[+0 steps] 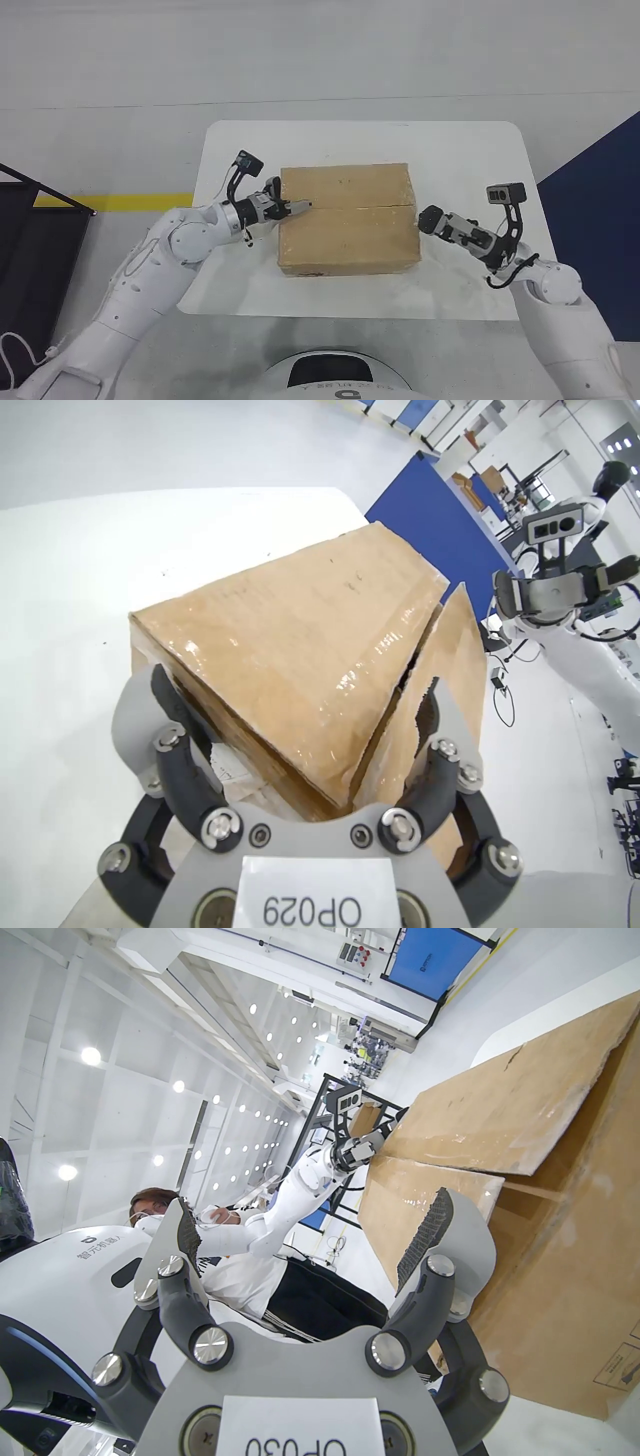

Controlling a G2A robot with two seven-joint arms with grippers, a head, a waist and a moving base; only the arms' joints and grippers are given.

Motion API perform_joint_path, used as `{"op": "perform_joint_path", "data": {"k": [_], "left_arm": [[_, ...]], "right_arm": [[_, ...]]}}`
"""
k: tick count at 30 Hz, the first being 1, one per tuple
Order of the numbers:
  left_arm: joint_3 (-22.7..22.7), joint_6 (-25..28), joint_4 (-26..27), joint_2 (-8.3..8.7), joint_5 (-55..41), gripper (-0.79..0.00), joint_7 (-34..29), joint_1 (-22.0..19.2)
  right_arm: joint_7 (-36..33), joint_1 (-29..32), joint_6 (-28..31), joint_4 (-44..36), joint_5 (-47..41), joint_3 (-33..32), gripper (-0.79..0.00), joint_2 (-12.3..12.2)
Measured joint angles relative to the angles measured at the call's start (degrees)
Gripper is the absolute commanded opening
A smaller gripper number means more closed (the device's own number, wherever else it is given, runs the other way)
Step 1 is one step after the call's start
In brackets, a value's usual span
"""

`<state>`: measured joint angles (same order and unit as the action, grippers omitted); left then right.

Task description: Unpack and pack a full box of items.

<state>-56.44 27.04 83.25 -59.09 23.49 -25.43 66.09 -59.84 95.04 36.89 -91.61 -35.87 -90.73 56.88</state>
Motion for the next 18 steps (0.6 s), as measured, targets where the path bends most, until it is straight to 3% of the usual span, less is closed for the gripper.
{"op": "perform_joint_path", "data": {"k": [5, 9, 15, 18], "left_arm": [[1.49, -2.24, -0.91, -0.93, 0.53, 0.0, 1.0, -2.23], [-0.46, -1.71, -2.81, -0.75, 0.83, 0.0, 3.89, -1.25], [-7.3, 3.18, -1.89, 1.07, 2.98, 0.0, 9.31, 5.78], [-11.64, 5.26, 0.59, 2.14, 5.54, 0.0, 13.14, 10.87]], "right_arm": [[2.17, 4.14, 3.26, -1.91, -1.3, -3.17, 0.0, -0.04], [1.32, 6.12, 2.56, -3.16, -3.1, -4.56, 0.0, -0.15], [1.39, 5.96, 2.58, -3.25, -2.95, -4.41, 0.0, -0.15], [1.57, 3.46, -1.6, -5.05, -1.5, -2.35, 0.0, -0.09]]}}
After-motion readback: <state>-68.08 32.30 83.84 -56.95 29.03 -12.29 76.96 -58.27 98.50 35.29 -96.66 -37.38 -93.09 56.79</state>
